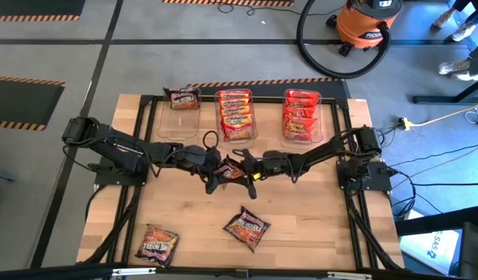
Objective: Sort Maruchan noodles
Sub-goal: Put the top right black noodle pack into the left transparent bin
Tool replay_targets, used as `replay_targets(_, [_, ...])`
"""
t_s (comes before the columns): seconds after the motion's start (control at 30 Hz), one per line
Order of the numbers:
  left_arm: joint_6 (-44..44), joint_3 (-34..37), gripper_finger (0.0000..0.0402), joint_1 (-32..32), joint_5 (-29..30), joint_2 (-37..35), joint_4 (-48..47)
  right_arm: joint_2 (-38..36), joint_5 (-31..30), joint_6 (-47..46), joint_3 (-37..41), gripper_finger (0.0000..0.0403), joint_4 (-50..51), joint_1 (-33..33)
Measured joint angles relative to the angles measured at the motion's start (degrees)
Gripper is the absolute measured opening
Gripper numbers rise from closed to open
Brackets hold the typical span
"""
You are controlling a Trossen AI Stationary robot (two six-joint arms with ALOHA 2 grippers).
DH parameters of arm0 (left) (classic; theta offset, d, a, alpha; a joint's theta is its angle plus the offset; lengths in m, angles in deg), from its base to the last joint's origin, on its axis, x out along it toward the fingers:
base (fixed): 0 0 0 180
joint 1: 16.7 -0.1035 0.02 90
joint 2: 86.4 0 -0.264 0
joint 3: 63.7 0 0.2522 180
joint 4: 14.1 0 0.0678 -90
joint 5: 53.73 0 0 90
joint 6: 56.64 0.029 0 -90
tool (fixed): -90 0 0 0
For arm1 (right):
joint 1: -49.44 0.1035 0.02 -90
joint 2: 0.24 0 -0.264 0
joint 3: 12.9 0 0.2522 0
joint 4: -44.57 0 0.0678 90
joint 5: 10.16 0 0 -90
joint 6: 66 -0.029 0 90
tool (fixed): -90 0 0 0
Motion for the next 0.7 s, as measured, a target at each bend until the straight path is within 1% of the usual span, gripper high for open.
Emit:
replay_targets(0.13, [0.0, 0.0, 0.0196, -0.7, -1.6, 0.0, -0.1, 0.0, 1.0, 0.0, 0.0, 0.0113, 0.1, 0.0])
replay_targets(0.23, [0.1, 0.0, 0.0183, -1.3, -2.4, -0.2, -0.2, 0.0, 1.5, -0.4, 0.0, 0.0114, 0.0, 0.0])
replay_targets(0.3, [0.3, 0.0, 0.0181, -1.3, -2.4, -0.2, -0.3, 0.0, 1.5, -0.6, 0.0, 0.0122, 0.0, 0.0])
replay_targets(0.4, [0.3, 0.0, 0.0178, -1.5, -2.5, -0.2, -0.2, 0.0, 1.5, -0.6, 0.0, 0.0154, 0.0, 0.0])
replay_targets(0.5, [0.6, 0.0, 0.0176, -1.5, -1.9, -0.2, -0.4, 0.0, 1.6, -1.8, 0.0, 0.02, 0.0, 0.0])
replay_targets(0.6, [1.3, 0.0, 0.0176, -1.5, -1.9, -0.2, -0.7, -0.2, 2.9, -1.8, 0.0, 0.0241, 0.9, -0.1])
replay_targets(0.7, [2.2, 0.0, 0.0175, -1.5, -1.7, -1.0, -1.1, -1.9, 4.8, -1.5, -0.2, 0.0269, 4.3, -0.5])
